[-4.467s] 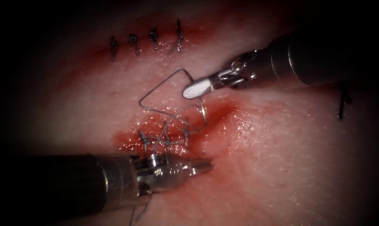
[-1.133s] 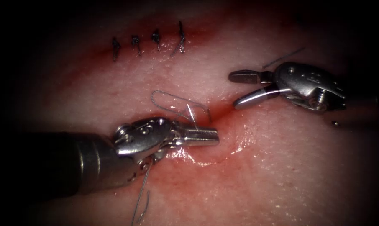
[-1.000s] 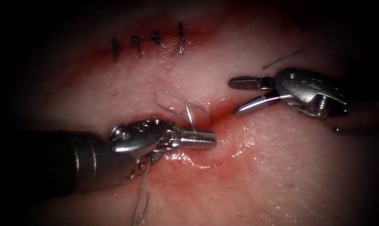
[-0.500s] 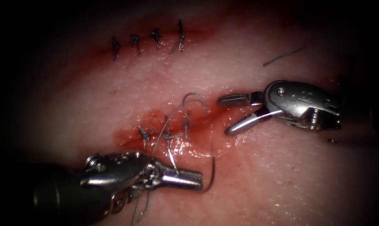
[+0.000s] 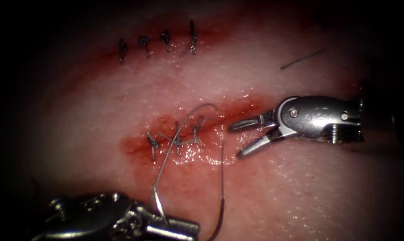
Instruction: Wound Closure
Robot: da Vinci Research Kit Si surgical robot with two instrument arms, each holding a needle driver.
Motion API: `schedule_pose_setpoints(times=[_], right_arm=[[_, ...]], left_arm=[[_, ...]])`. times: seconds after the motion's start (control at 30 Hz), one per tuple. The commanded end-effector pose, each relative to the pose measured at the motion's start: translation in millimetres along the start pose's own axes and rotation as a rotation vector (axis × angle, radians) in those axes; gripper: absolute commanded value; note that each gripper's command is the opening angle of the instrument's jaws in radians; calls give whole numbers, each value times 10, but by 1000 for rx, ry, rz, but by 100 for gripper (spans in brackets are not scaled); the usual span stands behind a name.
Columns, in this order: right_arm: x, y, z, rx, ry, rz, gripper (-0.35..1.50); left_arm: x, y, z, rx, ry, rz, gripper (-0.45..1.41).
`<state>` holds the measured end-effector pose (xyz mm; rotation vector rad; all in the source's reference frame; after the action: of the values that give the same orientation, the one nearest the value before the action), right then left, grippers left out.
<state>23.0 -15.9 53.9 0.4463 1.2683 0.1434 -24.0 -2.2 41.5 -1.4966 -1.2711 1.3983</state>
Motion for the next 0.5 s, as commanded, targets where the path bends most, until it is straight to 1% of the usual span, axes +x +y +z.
schedule_pose_setpoints(times=[0.03,0.1,0.17,0.23,0.33,0.37,0.43,0.5], right_arm=[[-8,-6,24,23,-16,-18,27],[-9,-6,28,27,-15,-21,27],[-12,-4,40,2,-21,-37,31],[-13,-3,43,-10,-25,-38,31],[-23,-1,49,-22,-48,-53,31],[-28,-2,50,-20,-71,-59,27],[-45,-3,50,-13,-125,-76,12],[-53,-2,47,-11,-173,-91,2]], left_arm=[[-3,10,2,7,6,29,-45],[-3,16,2,6,7,37,-45],[-3,29,3,5,9,64,-45],[-3,32,4,4,9,75,-45],[-3,40,8,4,15,95,-45],[-2,42,9,12,19,104,-45],[3,50,8,40,32,135,-45],[5,57,6,60,40,162,-45]])
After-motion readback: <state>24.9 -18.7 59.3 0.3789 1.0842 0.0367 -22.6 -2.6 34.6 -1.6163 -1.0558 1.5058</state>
